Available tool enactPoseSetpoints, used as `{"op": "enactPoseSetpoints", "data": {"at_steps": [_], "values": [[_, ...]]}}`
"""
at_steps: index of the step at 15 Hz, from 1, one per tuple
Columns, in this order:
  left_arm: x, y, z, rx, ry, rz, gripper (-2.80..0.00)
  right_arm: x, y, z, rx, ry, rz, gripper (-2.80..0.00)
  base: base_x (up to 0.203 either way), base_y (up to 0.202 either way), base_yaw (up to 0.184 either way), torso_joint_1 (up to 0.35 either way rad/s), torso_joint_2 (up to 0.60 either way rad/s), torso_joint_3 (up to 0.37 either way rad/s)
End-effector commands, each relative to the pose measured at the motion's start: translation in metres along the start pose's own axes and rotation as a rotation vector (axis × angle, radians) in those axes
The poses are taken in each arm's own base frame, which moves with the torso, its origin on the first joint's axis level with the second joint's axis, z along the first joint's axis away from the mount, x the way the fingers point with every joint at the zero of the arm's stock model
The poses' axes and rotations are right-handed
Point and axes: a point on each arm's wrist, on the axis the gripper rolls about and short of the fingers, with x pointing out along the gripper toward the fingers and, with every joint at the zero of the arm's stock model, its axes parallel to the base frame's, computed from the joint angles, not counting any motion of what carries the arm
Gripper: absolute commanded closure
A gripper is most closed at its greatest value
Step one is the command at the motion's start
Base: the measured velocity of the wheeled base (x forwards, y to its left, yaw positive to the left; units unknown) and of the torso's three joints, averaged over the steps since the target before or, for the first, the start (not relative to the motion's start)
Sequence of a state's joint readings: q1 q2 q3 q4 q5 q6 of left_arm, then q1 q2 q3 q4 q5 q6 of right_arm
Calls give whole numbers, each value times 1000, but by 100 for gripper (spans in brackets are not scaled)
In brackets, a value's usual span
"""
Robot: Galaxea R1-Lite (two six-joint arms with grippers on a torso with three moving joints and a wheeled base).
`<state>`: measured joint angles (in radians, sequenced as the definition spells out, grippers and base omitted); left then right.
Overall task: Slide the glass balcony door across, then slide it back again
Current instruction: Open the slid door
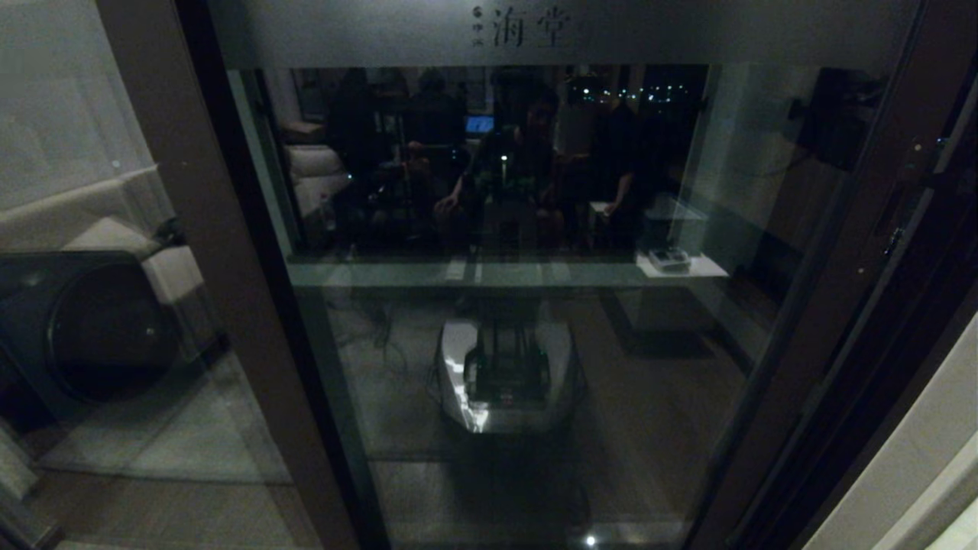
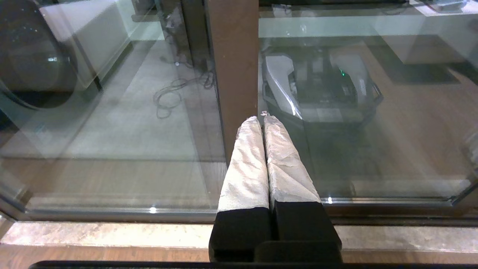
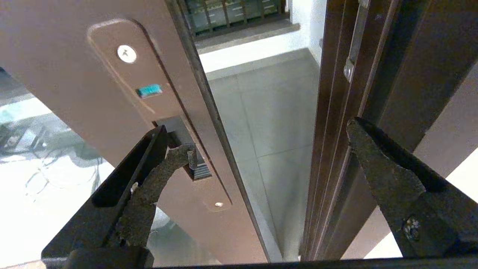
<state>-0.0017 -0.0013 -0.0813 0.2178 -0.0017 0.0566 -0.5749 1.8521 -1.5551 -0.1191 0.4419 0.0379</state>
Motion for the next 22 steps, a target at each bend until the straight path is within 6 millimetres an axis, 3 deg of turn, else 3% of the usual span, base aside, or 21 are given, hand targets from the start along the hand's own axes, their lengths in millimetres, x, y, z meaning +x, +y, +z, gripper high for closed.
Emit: {"op": "enactPoseSetpoints", "data": {"at_steps": [1, 3, 4, 12, 16, 22], "values": [[0, 0, 0, 0, 3, 0, 0, -3, 1, -1, 14, 37, 1, -280, 0, 0, 0, 0, 0, 0], [0, 0, 0, 0, 3, 0, 0, -14, 5, 2, 25, 123, 2, -280, 0, 0, 0, 0, 0, 0], [0, 0, 0, 0, 3, 0, 0, -20, 6, 5, 15, 143, 11, 0, 0, 0, 0, 0, 0, 0], [0, 0, 0, 0, 3, 0, 0, -10, 0, 8, 7, 130, -29, 0, 0, 0, 0, 0, 0, 0], [0, 0, 0, 0, 2, 0, 0, 8, -3, 4, 11, 94, -23, 0, 0, 0, 0, 0, 0, 0], [0, 0, 0, 0, 2, -1, 0, 48, 12, -1, -24, 39, -23, 0, 0, 0, 0, 0, 0, 0]]}}
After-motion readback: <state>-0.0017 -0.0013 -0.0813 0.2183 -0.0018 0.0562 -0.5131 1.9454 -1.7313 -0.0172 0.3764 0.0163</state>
